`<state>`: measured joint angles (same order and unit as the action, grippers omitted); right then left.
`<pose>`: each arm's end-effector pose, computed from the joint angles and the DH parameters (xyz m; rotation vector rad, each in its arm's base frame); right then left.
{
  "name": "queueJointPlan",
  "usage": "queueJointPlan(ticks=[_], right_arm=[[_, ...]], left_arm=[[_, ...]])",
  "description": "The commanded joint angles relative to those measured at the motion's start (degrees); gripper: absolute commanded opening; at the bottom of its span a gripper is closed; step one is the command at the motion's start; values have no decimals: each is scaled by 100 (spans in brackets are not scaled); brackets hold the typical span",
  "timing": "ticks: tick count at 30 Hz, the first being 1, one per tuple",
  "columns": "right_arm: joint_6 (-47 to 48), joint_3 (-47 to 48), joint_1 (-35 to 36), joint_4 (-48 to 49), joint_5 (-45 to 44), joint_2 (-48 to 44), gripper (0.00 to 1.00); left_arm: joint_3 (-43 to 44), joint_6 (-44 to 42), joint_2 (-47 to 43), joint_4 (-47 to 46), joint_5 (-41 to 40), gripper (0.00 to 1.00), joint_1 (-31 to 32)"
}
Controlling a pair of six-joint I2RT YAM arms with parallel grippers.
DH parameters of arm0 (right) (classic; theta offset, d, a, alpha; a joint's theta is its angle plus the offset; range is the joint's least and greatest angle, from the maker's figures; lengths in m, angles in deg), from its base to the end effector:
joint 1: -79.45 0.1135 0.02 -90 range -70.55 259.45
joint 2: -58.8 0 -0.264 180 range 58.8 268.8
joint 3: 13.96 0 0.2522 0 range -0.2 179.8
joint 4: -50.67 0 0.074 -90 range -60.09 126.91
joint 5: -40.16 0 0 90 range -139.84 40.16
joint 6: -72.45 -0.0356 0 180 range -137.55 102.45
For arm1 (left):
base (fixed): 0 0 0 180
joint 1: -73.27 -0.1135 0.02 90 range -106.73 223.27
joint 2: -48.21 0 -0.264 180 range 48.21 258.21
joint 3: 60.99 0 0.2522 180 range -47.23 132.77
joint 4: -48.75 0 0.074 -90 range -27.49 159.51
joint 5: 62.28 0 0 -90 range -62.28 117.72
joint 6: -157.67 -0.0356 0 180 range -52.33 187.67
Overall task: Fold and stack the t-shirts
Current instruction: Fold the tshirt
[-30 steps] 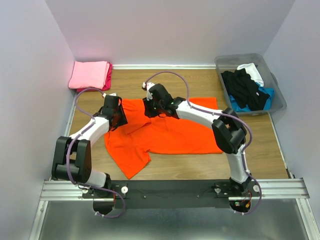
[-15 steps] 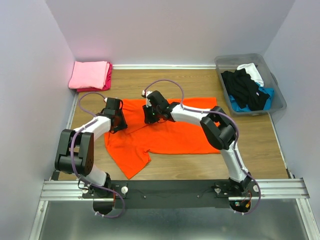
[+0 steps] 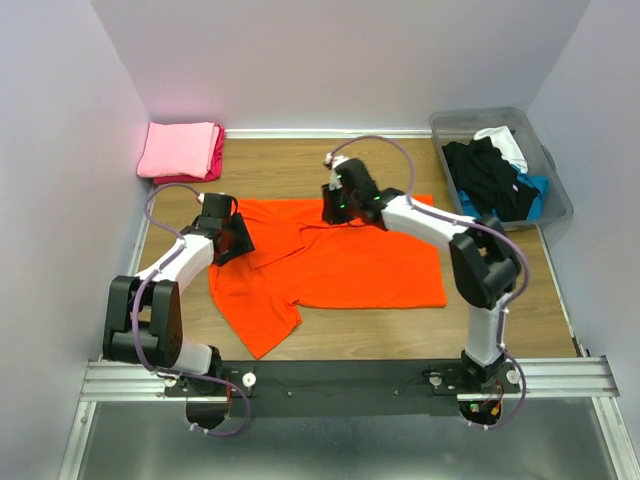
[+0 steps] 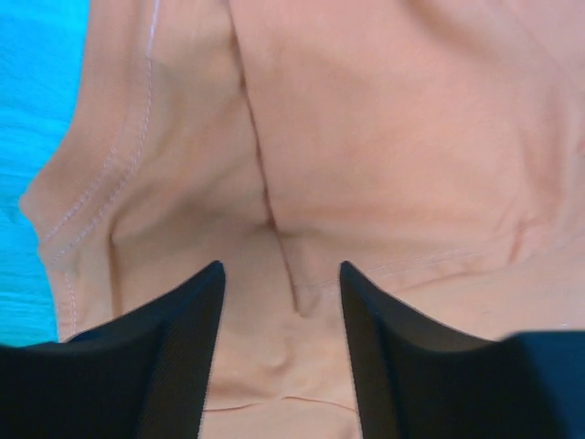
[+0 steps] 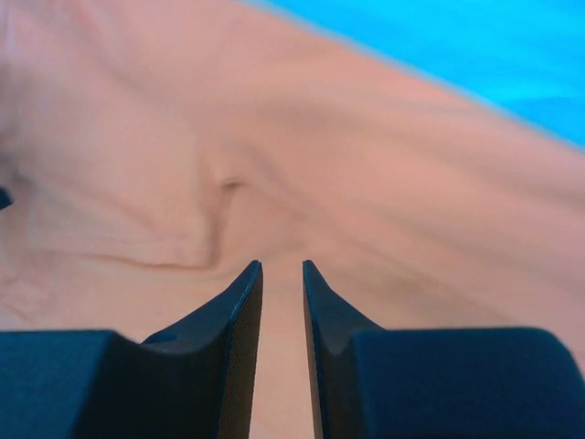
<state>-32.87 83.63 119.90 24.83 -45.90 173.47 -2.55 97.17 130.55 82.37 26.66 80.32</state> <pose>0.3420 0.2948 0.2048 -0.5542 2.3221 0.5589 0.2722 -0.0330 0.1805 -0.5109 2.5386 -0.2138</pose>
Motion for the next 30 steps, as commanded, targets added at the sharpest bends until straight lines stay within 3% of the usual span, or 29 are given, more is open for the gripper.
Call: queueJointPlan(ticks=[1, 6, 7, 10, 18, 30], right_arm=[[108, -446, -598, -93, -631, -621, 32], [-147, -1026, -1486, -93, -1009, -964, 37], [-200, -1079, -1609, -93, -1071, -1025, 43], [-323, -1220, -1987, -93, -1054, -1113, 45], [-288, -1264, -2278, -85, -940, -1070, 46], [-279, -1255, -2542, -76, -808, -833, 45]], left_arm=[[417, 249, -44, -60, -254, 65, -107], [997, 434, 501, -315, -464, 79, -379], [1181, 513, 693, -359, -509, 80, -432], [1577, 566, 1167, -474, -518, 79, -634], [2220, 592, 1969, -377, -561, 54, -661], [2396, 566, 2462, -527, -747, 53, -819]])
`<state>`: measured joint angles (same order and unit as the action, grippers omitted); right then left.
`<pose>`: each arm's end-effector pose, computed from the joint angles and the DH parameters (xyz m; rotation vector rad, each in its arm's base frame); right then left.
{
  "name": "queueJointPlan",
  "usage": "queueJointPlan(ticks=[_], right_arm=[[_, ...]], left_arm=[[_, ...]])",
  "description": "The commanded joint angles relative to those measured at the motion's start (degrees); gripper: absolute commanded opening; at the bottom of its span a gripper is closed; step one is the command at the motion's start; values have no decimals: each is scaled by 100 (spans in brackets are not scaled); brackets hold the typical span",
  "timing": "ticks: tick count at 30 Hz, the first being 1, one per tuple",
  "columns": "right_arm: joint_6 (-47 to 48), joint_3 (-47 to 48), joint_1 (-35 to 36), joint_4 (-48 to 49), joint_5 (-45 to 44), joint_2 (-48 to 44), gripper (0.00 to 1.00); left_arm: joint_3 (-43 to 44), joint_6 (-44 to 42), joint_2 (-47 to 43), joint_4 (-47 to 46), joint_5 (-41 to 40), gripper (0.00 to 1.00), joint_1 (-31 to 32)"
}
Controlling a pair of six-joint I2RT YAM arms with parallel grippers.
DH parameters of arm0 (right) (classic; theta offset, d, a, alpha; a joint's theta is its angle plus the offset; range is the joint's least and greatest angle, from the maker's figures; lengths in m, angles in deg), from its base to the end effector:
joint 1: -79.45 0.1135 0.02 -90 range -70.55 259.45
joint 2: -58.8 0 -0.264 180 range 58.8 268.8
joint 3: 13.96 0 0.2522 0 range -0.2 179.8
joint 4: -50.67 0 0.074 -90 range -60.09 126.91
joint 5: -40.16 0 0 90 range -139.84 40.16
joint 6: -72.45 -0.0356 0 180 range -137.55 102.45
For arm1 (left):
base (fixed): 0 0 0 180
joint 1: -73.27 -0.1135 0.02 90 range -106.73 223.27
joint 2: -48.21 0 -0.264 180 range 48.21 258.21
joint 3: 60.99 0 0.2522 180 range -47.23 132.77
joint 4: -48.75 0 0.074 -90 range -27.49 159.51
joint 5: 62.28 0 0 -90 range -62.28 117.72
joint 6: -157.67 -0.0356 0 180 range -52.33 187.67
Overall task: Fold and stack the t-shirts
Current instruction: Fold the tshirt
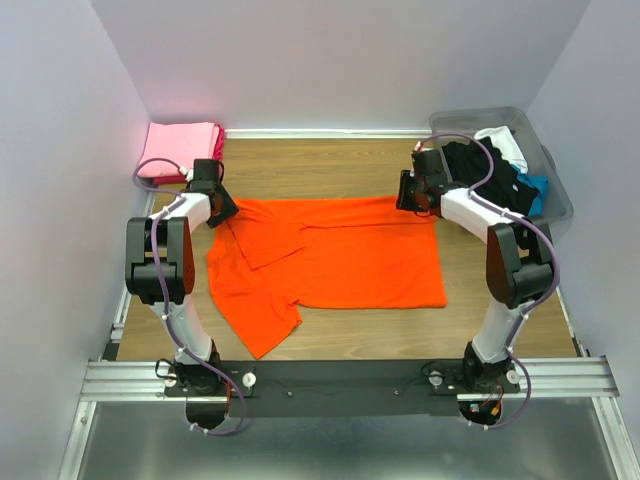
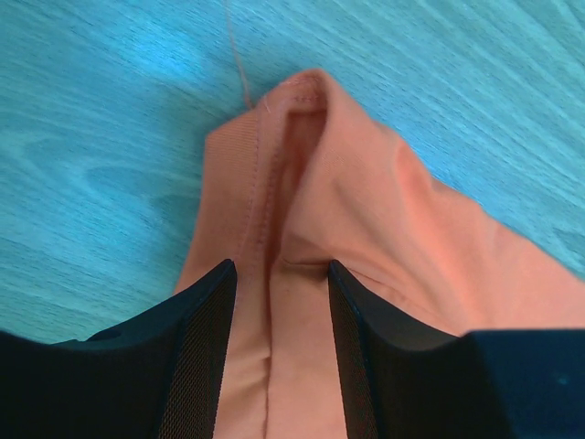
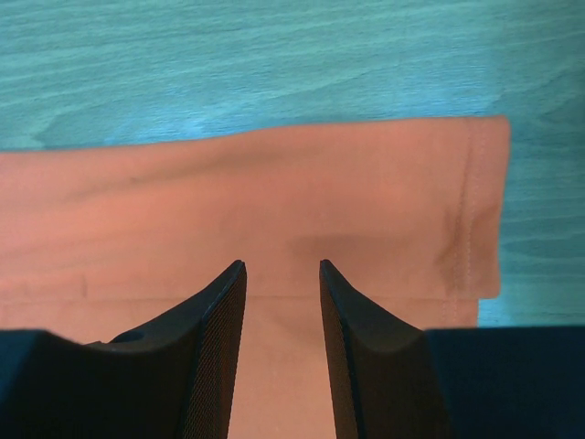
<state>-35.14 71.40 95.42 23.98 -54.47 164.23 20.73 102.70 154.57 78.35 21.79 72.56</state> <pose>0.3874 0.1079 0.2017 0.0721 2.3900 0.1810 0.3875 0.0085 0.1729 -0.8113 2.3794 -0.1148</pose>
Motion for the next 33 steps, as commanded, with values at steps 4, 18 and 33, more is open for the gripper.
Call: queueJointPlan(ticks=[4, 18, 33], right_arm=[[-201, 74, -146, 27, 67, 250, 45], [-325, 145, -199, 45, 155, 444, 45], [-553, -101, -305, 124, -82, 646, 45]], left_arm=[[6, -40, 42, -265, -163, 49, -43], [-196, -57, 68, -555, 154, 41, -52], [-433, 66, -608, 95, -434, 8, -43]])
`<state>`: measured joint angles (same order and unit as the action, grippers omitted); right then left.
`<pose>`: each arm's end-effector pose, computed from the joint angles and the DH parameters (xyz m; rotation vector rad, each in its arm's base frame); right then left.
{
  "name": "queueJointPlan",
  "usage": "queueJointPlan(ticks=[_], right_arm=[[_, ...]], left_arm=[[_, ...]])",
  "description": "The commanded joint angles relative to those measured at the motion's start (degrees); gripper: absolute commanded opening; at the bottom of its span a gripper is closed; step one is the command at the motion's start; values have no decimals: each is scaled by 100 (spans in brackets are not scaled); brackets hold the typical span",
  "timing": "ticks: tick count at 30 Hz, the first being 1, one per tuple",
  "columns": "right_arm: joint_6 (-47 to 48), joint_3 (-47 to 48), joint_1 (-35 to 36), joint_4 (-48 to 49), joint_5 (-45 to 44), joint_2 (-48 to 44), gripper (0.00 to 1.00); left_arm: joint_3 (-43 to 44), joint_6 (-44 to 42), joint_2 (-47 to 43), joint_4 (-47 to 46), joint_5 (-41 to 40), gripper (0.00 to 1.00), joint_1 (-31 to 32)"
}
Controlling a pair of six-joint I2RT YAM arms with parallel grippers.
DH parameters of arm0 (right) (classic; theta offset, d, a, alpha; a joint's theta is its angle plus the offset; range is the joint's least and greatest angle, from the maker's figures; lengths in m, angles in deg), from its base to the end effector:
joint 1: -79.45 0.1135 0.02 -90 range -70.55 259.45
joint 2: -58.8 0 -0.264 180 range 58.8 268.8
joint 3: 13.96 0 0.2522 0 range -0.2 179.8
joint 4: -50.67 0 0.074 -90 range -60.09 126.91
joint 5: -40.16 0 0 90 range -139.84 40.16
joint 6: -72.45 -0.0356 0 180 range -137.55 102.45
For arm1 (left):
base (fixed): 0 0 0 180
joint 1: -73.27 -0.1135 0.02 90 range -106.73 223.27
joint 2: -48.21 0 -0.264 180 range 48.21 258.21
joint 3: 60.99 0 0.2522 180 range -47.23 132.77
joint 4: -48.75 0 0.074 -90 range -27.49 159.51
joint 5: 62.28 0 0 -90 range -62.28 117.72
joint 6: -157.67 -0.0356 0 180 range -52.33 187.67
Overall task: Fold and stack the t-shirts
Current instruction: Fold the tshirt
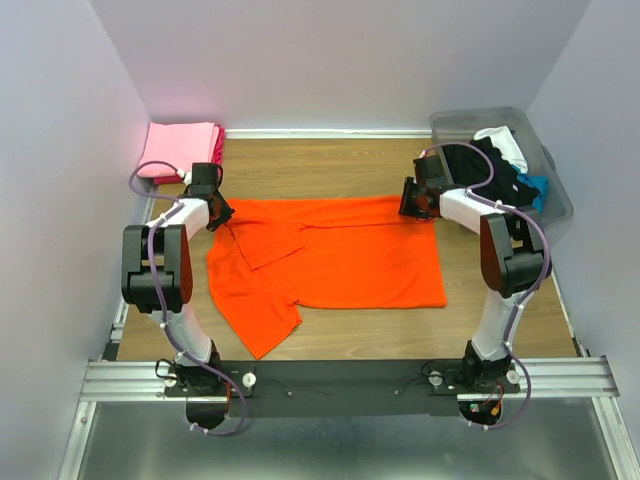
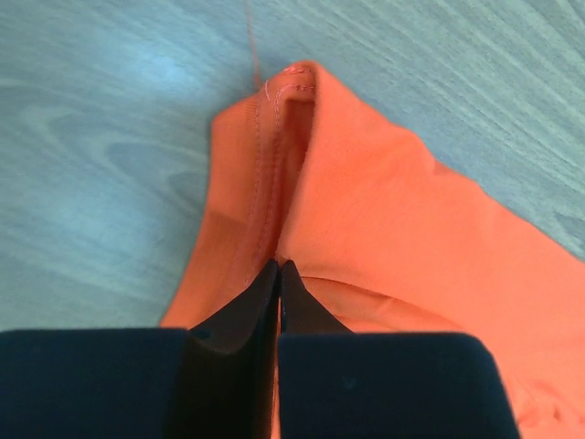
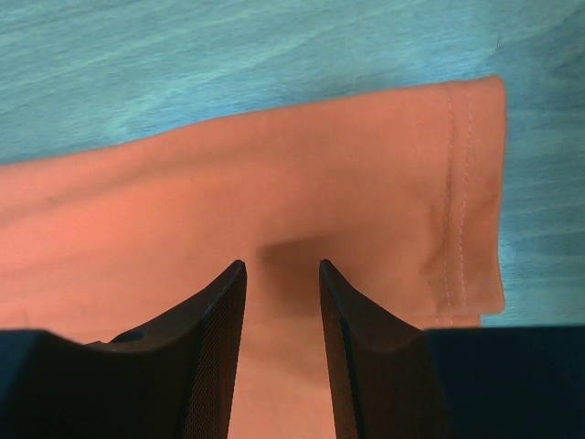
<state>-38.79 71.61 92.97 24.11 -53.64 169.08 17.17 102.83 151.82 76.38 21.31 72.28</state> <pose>0.3983 0.0934 0.1703 0.1951 2.4639 0.1812 0.3754 0.0105 0.1743 -0.8174 2.3545 -0.1110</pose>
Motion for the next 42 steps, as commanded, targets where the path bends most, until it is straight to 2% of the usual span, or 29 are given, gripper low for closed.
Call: queueJointPlan(ticks=[1, 7, 11, 13, 17, 21, 24, 31, 36, 42], right_arm=[[-197, -141, -69, 111, -166, 169, 45], [-241, -211, -86, 128, -210, 196, 45], [-215, -150, -86, 120, -122, 56, 45], [-188, -115, -86, 120, -148, -15, 45], [-109, 60, -86, 102, -192, -129, 45], [-83, 227, -95, 111, -262, -121, 45], [-30, 281, -113, 111, -350, -103, 45], [102, 149, -121, 102, -403, -226, 44], [49, 350, -130, 111, -447, -7, 44], [-91, 465, -270, 111, -570, 274, 44]], left_arm=[[-112, 44, -350, 292, -422, 8, -15], [-287, 61, -228, 310, -492, 8, -15], [-332, 131, -157, 248, -492, 13, -32], [-323, 176, -262, 257, -579, 19, -24], [-218, 255, -368, 344, -747, 36, -59], [-42, 334, -491, 371, -607, 49, -94], [151, 404, -588, 371, -449, 54, -85], [793, 229, -263, 336, -282, 51, 47], [1083, 167, 264, 239, -141, 39, 82], [1233, 228, 844, 169, -351, 32, 64]])
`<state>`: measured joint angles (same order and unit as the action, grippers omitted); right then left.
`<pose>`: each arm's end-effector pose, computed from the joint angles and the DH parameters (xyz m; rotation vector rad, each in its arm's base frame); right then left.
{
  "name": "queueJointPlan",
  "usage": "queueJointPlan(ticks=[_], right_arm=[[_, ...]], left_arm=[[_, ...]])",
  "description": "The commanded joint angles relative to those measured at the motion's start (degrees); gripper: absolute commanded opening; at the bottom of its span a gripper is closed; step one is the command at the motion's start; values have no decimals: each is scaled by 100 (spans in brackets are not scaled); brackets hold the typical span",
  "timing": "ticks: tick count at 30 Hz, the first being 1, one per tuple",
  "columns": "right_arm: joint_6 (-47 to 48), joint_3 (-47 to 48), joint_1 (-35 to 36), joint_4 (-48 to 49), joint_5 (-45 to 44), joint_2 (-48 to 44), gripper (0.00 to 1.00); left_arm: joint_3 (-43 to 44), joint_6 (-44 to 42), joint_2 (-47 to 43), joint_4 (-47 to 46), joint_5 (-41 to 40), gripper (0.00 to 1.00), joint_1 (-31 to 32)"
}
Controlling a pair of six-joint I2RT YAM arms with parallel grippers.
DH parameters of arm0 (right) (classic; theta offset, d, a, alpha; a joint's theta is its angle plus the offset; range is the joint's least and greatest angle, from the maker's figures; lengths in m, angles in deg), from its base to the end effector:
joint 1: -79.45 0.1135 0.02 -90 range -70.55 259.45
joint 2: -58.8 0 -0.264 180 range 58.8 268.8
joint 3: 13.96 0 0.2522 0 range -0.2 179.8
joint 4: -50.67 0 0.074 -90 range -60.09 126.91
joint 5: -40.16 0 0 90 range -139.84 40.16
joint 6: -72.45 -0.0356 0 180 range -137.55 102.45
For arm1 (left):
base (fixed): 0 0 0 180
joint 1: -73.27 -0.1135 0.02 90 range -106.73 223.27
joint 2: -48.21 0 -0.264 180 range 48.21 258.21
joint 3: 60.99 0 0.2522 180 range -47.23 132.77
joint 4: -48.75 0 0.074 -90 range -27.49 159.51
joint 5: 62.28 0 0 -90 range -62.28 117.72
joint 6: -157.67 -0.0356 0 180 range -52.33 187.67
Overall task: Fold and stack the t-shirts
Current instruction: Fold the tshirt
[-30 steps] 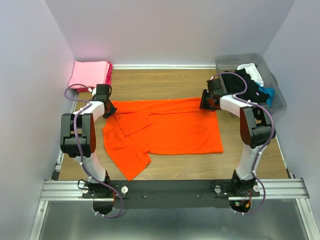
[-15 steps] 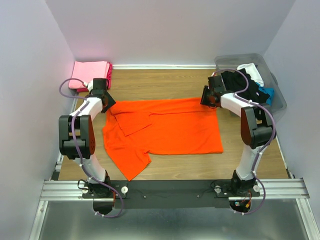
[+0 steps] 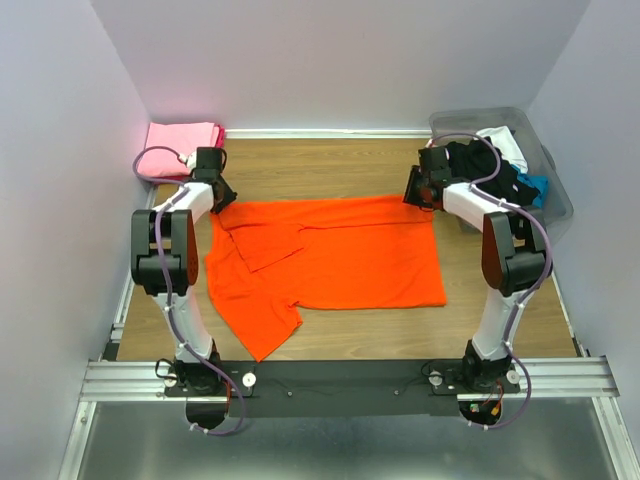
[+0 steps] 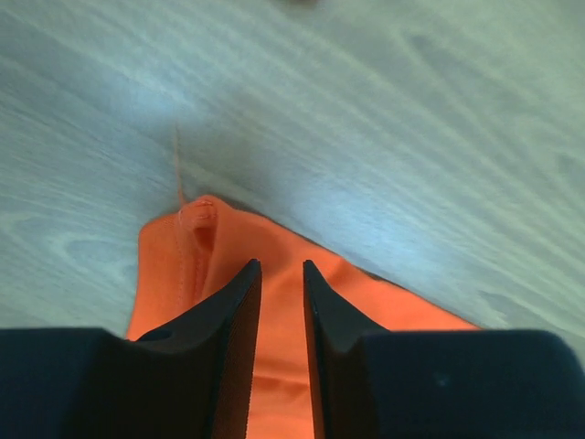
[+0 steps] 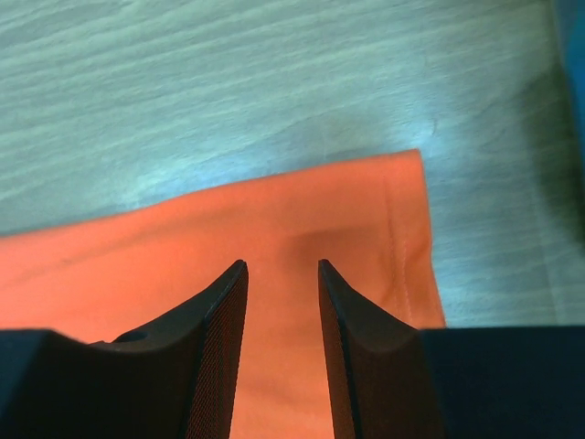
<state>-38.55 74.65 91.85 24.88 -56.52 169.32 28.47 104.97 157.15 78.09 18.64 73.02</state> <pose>0.4112 0.0862 0.1858 0.2339 2.3886 0.1326 0.4153 0.0074 0.1969 -0.8438 2.2589 -0.1062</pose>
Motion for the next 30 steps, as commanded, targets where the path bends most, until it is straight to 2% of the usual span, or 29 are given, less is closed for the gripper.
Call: queueJointPlan(ticks=[1, 9, 19, 20, 23, 25, 27, 30], right_arm=[[-133, 144, -185, 34, -299, 303, 44], [-177, -181, -353, 34, -404, 418, 44], [-80, -471, -353, 8, -545, 49, 44], [-72, -471, -353, 17, -528, 5, 44], [60, -410, -353, -27, -352, -214, 45], [78, -331, -344, -80, -159, -329, 45], [87, -278, -353, -150, 130, -461, 46], [-9, -199, -326, -247, 507, -584, 46]], left_arm=[[111, 40, 381, -10, -102, 31, -27], [191, 155, 751, 130, -173, 29, -299], [67, 199, 540, 209, -244, 31, -537], [68, 199, 453, 174, -208, 33, -529], [6, 173, 164, 104, -94, 47, -511], [-29, 146, -48, 95, -155, 64, -458], [-99, 137, -417, 113, -217, 76, -362], [-327, 137, -900, 139, -366, 79, -195]])
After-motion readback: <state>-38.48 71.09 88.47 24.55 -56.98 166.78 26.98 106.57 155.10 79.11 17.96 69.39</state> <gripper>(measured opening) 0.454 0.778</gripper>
